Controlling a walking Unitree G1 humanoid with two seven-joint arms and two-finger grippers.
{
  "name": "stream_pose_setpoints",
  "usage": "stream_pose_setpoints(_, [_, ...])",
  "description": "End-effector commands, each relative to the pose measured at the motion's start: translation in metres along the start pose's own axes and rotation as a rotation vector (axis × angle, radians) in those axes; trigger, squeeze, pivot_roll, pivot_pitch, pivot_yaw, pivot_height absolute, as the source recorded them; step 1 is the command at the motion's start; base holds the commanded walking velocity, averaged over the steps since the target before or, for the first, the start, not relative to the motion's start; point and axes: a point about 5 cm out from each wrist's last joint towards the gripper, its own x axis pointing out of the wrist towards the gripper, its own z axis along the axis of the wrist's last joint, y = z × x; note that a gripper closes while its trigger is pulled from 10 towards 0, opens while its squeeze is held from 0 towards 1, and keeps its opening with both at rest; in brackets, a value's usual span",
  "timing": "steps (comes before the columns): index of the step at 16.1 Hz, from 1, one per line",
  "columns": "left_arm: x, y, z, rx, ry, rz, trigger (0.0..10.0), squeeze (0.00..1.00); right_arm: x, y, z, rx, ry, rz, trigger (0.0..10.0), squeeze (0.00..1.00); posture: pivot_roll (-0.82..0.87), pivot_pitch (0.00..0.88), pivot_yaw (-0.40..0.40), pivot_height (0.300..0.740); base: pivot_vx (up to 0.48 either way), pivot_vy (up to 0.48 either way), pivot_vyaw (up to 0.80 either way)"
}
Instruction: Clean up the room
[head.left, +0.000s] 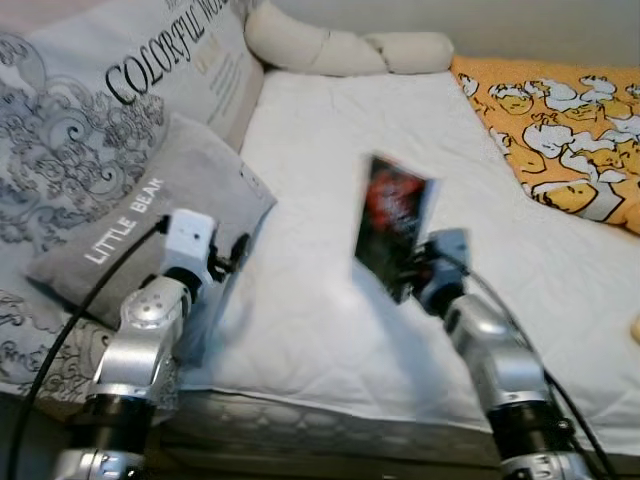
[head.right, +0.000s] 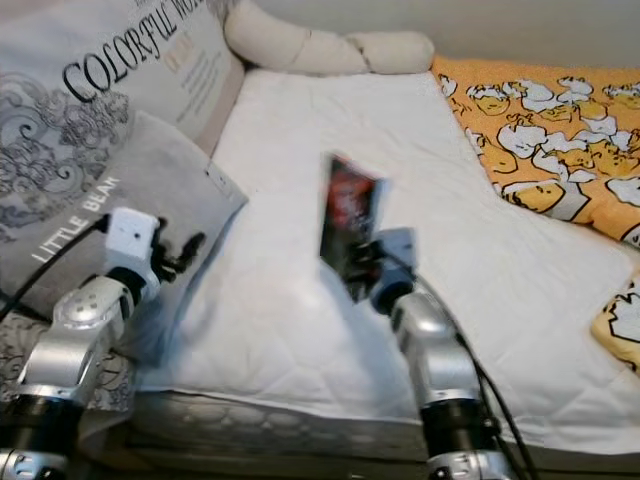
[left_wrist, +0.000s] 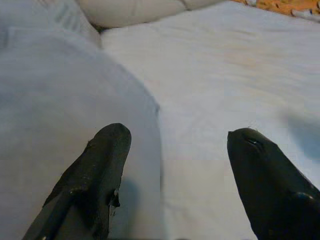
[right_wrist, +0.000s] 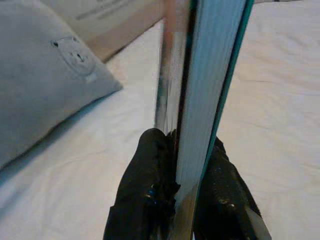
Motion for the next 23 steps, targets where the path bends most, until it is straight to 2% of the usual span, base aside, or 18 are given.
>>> stream_pose_setpoints(1, [-0.005, 0.004, 0.002, 0.044, -0.001, -0.035, 10.0, 0.00, 0.005, 0.014, 0.014, 0.019, -0.040, 0.098, 10.0, 0.00, 0.02, 0.000, -0.005, 0.740, 0.000, 0.000, 0.00])
stream_pose_setpoints(6, [-0.016, 0.005, 0.013, 0.096, 0.002, -0.197, 10.0, 0.00, 0.025, 0.010, 0.029, 0.162, 0.041, 0.233, 10.0, 0.00, 0.04, 0.000, -0.024, 0.740, 0.000, 0.000, 0.00])
stream_pose_setpoints(7, [-0.025, 0.000, 0.009, 0.136, 0.044, -0.315, 10.0, 0.00, 0.037, 0.008, 0.028, 0.214, 0.102, 0.287, 10.0, 0.00, 0.06, 0.000, -0.029, 0.740, 0.000, 0.000, 0.00])
stream_pose_setpoints(10, [-0.042, -0.004, 0.006, 0.164, 0.100, -0.442, 10.0, 0.00, 0.046, 0.010, 0.023, 0.316, 0.177, 0.350, 10.0, 0.00, 0.07, 0.000, -0.038, 0.740, 0.000, 0.000, 0.00])
stream_pose_setpoints(11, [-0.053, -0.005, 0.004, 0.165, 0.143, -0.505, 10.0, 0.00, 0.049, 0.013, 0.015, 0.355, 0.221, 0.361, 10.0, 0.00, 0.08, 0.000, -0.043, 0.740, 0.000, 0.000, 0.00])
stream_pose_setpoints(16, [-0.082, -0.008, 0.003, 0.179, 0.232, -0.608, 10.0, 0.00, 0.047, 0.008, -0.015, 0.370, 0.383, 0.274, 10.0, 0.00, 0.14, 0.000, -0.063, 0.740, 0.000, 0.000, 0.00])
stream_pose_setpoints(19, [-0.089, -0.011, 0.006, 0.176, 0.249, -0.626, 10.0, 0.00, 0.045, 0.007, -0.025, 0.334, 0.446, 0.240, 10.0, 0.00, 0.16, 0.019, -0.068, 0.740, 0.000, 0.000, 0.00])
stream_pose_setpoints(21, [-0.094, -0.015, 0.011, 0.166, 0.249, -0.622, 10.0, 0.00, 0.046, 0.006, -0.029, 0.210, 0.474, 0.197, 10.0, 0.00, 0.19, 0.049, -0.082, 0.740, 0.000, 0.000, 0.00])
stream_pose_setpoints(22, [-0.095, -0.016, 0.012, 0.163, 0.250, -0.617, 10.0, 0.00, 0.048, 0.005, -0.027, 0.161, 0.461, 0.167, 10.0, 0.49, 0.19, 0.055, -0.085, 0.740, 0.000, 0.000, 0.00])
stream_pose_setpoints(23, [-0.095, -0.017, 0.012, 0.161, 0.251, -0.615, 10.0, 0.00, 0.049, 0.004, -0.026, 0.146, 0.456, 0.153, 10.0, 0.56, 0.19, 0.057, -0.086, 0.740, 0.000, 0.000, 0.00])
